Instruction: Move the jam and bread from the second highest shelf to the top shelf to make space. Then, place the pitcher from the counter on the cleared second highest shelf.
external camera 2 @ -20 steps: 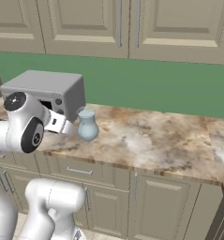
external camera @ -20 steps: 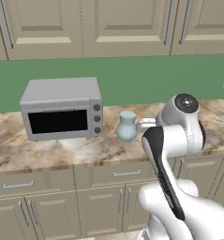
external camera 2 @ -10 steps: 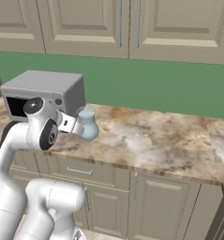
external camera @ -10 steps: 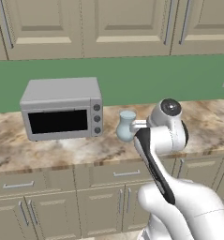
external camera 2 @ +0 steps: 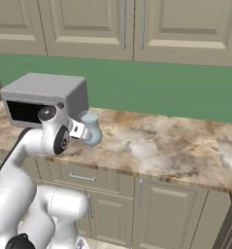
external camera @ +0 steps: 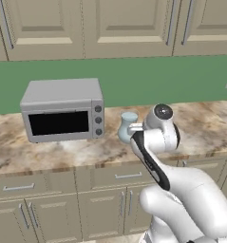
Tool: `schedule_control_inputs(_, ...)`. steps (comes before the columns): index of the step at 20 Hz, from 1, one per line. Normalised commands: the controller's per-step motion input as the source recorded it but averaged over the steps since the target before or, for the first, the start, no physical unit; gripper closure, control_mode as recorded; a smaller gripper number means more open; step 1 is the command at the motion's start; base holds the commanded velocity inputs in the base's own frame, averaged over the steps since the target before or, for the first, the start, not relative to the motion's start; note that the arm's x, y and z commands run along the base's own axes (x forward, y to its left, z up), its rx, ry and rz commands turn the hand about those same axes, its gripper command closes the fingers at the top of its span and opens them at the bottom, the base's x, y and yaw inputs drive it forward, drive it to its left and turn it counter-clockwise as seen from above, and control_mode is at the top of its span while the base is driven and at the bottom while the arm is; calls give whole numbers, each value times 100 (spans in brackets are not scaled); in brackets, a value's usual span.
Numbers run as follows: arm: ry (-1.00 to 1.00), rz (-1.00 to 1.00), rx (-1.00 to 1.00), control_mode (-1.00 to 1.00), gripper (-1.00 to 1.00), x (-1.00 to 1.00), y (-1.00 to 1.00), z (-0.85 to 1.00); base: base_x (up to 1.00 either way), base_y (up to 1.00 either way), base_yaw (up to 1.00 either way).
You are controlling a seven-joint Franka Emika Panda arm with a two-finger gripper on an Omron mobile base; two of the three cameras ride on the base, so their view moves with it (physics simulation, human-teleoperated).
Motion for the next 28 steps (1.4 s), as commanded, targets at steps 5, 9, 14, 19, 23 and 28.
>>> schedule_control_inputs(5,7,0,0,-100,-100,47,0,-17,0,0,0)
schedule_control_inputs(9,7,0,0,-100,-100,41,0,-12,0,0,0)
schedule_control_inputs(14,7,0,0,-100,-100,36,0,-11,0,0,0)
schedule_control_inputs(19,4,0,0,-100,-100,29,0,-18,0,0,0)
schedule_control_inputs(23,0,0,0,-100,-100,24,0,-26,0,0,0)
schedule_control_inputs(28,0,0,0,-100,-100,23,4,-28,0,0,0)
